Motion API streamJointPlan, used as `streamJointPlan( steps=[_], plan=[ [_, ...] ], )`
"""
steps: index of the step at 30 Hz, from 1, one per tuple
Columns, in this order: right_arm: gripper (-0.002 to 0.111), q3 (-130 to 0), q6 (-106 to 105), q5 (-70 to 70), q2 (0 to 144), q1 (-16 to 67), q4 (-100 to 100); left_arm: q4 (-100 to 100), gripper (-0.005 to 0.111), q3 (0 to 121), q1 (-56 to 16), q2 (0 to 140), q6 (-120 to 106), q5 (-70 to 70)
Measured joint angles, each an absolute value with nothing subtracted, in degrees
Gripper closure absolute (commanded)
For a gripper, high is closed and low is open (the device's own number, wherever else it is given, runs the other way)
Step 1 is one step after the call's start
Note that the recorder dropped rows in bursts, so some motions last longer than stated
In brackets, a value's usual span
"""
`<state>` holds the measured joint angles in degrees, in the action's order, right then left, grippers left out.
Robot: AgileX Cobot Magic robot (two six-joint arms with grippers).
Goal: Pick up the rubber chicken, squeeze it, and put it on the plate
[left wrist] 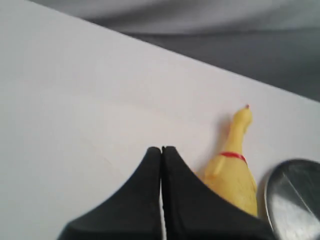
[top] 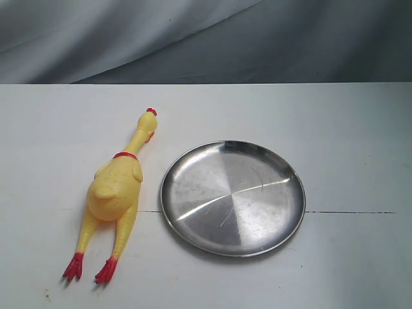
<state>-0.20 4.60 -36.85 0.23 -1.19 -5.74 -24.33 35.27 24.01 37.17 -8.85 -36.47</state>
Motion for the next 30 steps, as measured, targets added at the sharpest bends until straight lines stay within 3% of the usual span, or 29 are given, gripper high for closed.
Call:
streamJointPlan(
  steps=[7, 17, 30],
  plan=[
    [0.108, -0.2, 9.4, -33.0, 0.2, -1.2, -5.6, -36.4, 0.107, 35.3, 24.0, 47.6, -21.6, -40.7],
    [0.108, -10.7, 14.6, -10.1, 0.6, -1.2, 6.5, -43.9, 0.107, 35.3, 24.0, 53.9, -27.1, -38.6],
    [0.108, -25.5, 18.2, 2.6, 19.9, 0.1, 5.3, -47.5, 0.107, 35.3, 24.0, 53.9, -27.0, -33.9]
  ],
)
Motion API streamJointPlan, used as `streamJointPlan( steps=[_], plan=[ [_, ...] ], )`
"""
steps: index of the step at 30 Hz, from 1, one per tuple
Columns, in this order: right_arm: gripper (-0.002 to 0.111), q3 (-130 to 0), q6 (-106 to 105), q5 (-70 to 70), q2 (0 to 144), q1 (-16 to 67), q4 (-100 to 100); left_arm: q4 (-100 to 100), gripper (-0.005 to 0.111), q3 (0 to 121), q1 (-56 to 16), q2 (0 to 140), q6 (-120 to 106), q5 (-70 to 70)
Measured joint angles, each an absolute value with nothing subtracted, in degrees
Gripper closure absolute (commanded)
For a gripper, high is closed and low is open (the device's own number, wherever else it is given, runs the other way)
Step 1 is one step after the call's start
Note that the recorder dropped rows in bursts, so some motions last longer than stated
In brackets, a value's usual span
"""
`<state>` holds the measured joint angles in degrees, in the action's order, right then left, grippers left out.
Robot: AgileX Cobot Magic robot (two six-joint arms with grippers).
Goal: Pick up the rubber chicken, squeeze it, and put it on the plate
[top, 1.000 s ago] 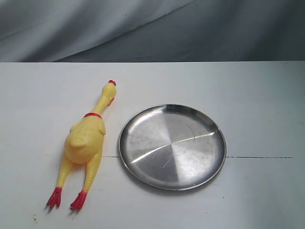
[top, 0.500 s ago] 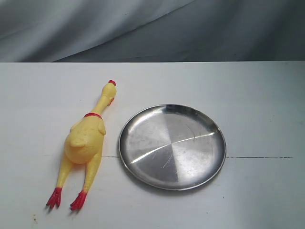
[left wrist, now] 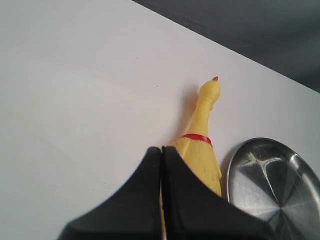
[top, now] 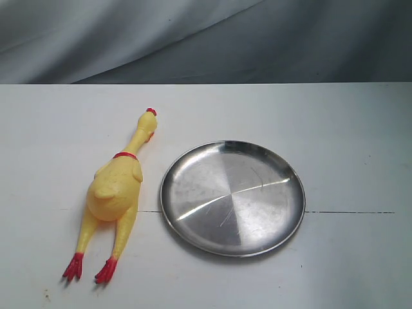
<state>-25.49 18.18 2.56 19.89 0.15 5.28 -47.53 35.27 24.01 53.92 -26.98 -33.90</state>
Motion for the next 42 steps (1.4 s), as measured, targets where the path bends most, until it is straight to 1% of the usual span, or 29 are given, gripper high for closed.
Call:
streamJointPlan(
  steps=[6, 11, 15, 21, 24, 26, 30, 37, 42],
  plan=[
    [0.108, -29.1, 18.2, 9.9, 32.7, 8.7, -2.0, -49.6, 0.107, 35.3, 24.0, 53.9, -27.0, -34.8],
    [0.108, -29.1, 18.2, 22.4, 43.5, 16.9, -11.8, -49.8, 0.107, 35.3, 24.0, 53.9, -27.0, -35.3],
    [0.108, -29.1, 18.2, 29.7, 49.4, 21.1, -16.1, -49.9, 0.107, 35.3, 24.0, 53.9, -27.0, -35.7],
    [0.108, -29.1, 18.4, 29.1, 52.5, 21.8, -16.5, -53.0, 0.107, 35.3, 23.3, 57.1, -29.8, -38.6],
    [0.108, -29.1, 18.8, 23.9, 52.6, 21.9, -16.9, -54.3, 0.107, 35.3, 20.5, 63.2, -32.7, -39.1],
    [0.108, -29.1, 18.8, 20.7, 52.8, 21.9, -17.0, -54.5, 0.107, 35.3, 20.1, 66.8, -33.6, -39.1],
    [0.108, -29.1, 16.4, 18.9, 52.9, 21.9, -17.3, -54.6, 0.107, 35.3, 20.0, 72.3, -34.0, -39.1],
    [0.108, -30.3, 9.5, 18.3, 53.8, 21.9, -18.2, -54.9, 0.106, 35.3, 20.0, 73.2, -34.1, -38.7],
    [0.108, -41.1, 0.0, 25.8, 61.1, 21.9, -18.8, -55.2, 0.092, 35.3, 20.0, 73.5, -34.7, -38.1]
  ],
)
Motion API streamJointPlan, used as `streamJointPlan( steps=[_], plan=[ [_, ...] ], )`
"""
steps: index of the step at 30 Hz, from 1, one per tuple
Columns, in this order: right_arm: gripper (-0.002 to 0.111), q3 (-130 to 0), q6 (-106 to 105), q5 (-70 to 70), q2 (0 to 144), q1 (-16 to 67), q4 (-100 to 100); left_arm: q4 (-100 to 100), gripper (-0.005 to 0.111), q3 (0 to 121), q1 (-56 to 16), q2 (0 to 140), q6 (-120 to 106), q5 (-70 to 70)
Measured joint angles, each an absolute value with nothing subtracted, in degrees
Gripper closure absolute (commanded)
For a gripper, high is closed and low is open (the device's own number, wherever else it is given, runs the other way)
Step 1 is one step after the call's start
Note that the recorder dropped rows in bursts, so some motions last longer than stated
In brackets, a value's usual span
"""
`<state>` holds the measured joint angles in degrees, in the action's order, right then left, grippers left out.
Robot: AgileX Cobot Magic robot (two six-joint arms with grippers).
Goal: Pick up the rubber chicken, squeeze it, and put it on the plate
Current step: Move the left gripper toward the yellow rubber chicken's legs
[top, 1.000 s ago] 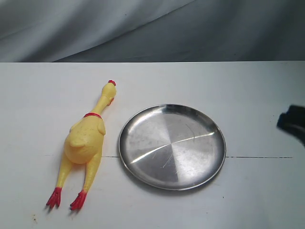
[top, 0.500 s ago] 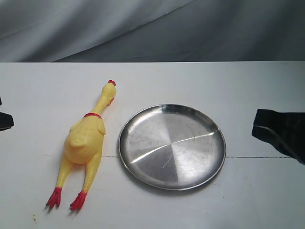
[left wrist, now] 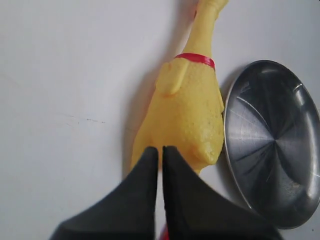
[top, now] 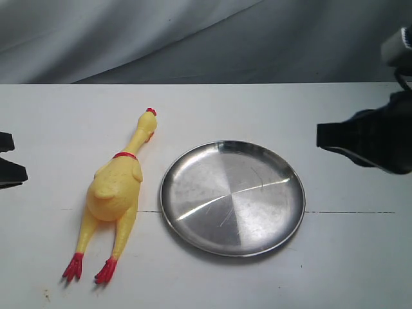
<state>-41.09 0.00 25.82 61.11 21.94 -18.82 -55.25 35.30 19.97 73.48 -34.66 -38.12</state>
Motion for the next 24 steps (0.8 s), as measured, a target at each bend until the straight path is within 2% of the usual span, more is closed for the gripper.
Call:
streamJointPlan(
  steps=[7, 11, 18, 24],
  plan=[
    [0.108, -51.8, -12.1, 34.2, 71.4, 22.6, -26.6, -55.6, 0.069, 35.3, 20.0, 77.5, -37.8, -37.8],
    [0.108, -55.3, -17.2, 36.6, 76.6, 25.1, -31.5, -58.4, 0.06, 35.3, 20.0, 80.1, -43.3, -38.2],
    [0.108, -59.8, -18.9, 38.4, 83.7, 28.7, -34.0, -63.9, 0.058, 35.3, 17.6, 81.5, -54.2, -41.4],
    [0.108, -61.0, -19.1, 38.5, 84.9, 28.7, -34.1, -54.6, 0.058, 35.4, 8.4, 81.5, -51.5, -37.7]
  ],
)
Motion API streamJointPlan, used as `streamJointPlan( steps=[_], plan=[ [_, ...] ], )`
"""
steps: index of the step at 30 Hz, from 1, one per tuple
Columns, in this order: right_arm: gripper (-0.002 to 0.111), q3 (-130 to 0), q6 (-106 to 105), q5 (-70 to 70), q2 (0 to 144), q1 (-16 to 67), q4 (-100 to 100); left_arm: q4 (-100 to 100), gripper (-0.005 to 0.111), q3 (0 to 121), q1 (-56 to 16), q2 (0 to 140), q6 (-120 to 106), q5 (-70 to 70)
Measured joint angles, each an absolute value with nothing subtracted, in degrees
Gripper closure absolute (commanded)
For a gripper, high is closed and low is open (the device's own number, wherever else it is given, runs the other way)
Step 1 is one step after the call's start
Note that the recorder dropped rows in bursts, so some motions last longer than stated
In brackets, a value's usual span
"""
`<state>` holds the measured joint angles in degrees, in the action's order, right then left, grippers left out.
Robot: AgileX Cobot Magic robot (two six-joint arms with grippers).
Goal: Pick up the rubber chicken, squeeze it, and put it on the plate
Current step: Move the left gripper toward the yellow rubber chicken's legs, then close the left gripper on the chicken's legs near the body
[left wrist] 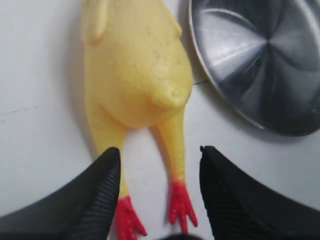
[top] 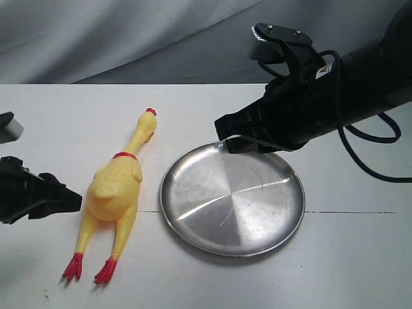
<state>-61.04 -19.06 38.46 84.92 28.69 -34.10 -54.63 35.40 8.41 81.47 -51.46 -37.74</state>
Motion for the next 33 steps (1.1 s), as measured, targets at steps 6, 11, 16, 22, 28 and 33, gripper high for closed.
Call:
streamJointPlan(
  steps=[6, 11, 16, 22, 28, 33],
  plan=[
    [0.108, -61.0, -19.1, 38.5, 84.9, 28.7, -34.2, -43.3, 0.045, 35.4, 4.9, 81.5, -41.3, -31.9],
    [0.108, -61.0, -19.1, 38.5, 84.9, 28.7, -34.2, -42.4, 0.043, 35.4, 2.8, 81.6, -40.5, -29.8],
    [0.108, -61.0, -19.1, 37.5, 84.9, 28.7, -35.8, -42.6, 0.043, 35.4, 1.4, 84.9, -40.5, -29.0],
    [0.108, -61.0, -19.1, 36.1, 84.9, 28.7, -36.8, -43.8, 0.043, 35.5, 1.4, 90.8, -41.6, -27.0],
    [0.108, -61.0, -19.1, 35.7, 84.9, 28.7, -36.9, -50.1, 0.043, 35.5, 1.4, 92.5, -49.4, -26.6],
    [0.108, -61.0, -19.1, 35.7, 84.9, 28.7, -36.9, -52.1, 0.043, 35.5, 1.4, 92.9, -53.1, -25.7]
  ],
)
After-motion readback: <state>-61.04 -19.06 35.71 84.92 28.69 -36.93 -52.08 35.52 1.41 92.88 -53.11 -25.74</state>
